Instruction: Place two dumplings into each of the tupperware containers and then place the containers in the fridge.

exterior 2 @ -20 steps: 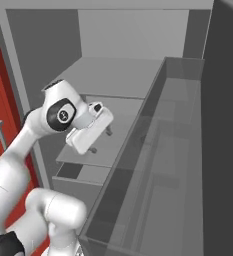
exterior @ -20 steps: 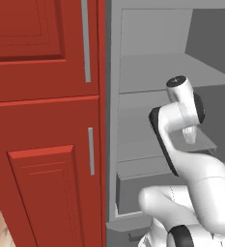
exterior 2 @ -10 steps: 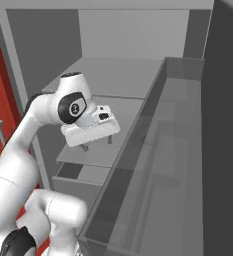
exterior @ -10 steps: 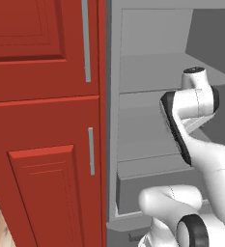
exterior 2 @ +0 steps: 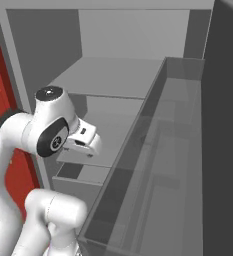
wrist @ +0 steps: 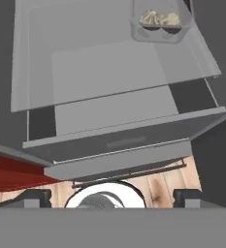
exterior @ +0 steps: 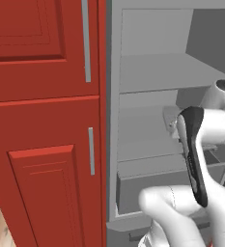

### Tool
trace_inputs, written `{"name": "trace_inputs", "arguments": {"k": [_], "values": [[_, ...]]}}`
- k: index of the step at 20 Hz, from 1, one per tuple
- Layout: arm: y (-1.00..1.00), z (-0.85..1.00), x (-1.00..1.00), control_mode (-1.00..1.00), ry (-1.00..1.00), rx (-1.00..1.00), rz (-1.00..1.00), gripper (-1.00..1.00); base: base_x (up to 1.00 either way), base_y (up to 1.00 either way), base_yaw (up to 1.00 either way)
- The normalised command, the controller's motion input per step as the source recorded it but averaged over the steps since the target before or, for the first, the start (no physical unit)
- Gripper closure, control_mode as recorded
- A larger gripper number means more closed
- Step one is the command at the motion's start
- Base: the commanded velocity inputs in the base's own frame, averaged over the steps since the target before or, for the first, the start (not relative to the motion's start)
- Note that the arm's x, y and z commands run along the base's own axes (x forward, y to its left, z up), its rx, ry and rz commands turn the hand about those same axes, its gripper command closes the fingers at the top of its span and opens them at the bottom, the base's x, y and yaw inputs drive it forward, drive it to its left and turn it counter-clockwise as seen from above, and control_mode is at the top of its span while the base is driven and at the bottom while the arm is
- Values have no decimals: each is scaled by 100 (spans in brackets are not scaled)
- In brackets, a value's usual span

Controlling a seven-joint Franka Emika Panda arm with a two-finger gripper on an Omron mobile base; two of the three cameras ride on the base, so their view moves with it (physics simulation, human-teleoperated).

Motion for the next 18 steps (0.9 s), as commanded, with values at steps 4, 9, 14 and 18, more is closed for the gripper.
{"name": "trace_inputs", "arguments": {"k": [4, 9, 14, 18], "values": [[18, 0, -7, -100, -4, 0, -1, -100, 0, 0, 0], [-10, 0, -29, -100, -2, 0, 10, -100, 0, 0, 0], [2, -1, -52, -100, 0, -3, 10, -100, 0, 0, 0], [64, 0, -6, -100, 0, -14, -1, -100, 0, 0, 0]]}}
